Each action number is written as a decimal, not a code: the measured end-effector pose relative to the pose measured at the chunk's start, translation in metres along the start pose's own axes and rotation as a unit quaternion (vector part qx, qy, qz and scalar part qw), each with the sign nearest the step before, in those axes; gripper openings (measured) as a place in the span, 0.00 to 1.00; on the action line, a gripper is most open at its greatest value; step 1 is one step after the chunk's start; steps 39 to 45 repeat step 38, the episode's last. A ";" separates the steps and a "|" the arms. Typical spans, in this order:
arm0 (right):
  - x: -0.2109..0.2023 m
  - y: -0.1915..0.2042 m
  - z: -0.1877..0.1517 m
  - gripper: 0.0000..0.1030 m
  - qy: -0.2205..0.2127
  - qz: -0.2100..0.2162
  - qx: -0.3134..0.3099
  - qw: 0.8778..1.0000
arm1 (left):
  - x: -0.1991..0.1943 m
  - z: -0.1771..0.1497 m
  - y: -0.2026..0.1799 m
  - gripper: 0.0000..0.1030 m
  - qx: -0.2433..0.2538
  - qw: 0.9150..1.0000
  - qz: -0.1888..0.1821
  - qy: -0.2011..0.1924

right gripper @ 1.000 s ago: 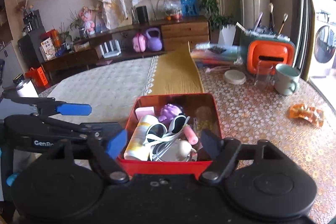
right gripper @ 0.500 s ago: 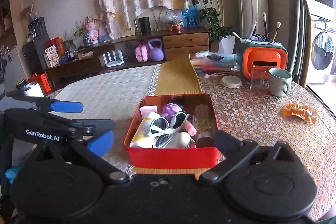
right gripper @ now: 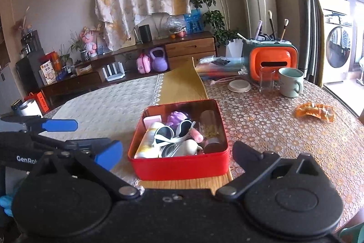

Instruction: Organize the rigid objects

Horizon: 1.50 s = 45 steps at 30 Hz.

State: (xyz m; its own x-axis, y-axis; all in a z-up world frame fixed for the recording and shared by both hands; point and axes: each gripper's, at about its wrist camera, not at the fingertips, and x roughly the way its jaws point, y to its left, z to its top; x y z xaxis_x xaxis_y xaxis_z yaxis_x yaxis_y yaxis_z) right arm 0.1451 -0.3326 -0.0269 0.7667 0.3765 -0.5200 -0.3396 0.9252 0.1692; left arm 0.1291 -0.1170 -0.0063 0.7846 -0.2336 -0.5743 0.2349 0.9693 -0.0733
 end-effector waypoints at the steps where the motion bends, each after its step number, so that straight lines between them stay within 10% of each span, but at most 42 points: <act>1: -0.001 -0.001 0.000 1.00 0.000 0.000 0.002 1.000 | 0.000 0.000 0.000 1.00 -0.002 1.000 -0.003 0.000; 45: -0.006 -0.002 -0.010 1.00 0.013 -0.004 0.026 1.000 | -0.011 -0.009 0.009 1.00 -0.029 0.999 -0.009 -0.009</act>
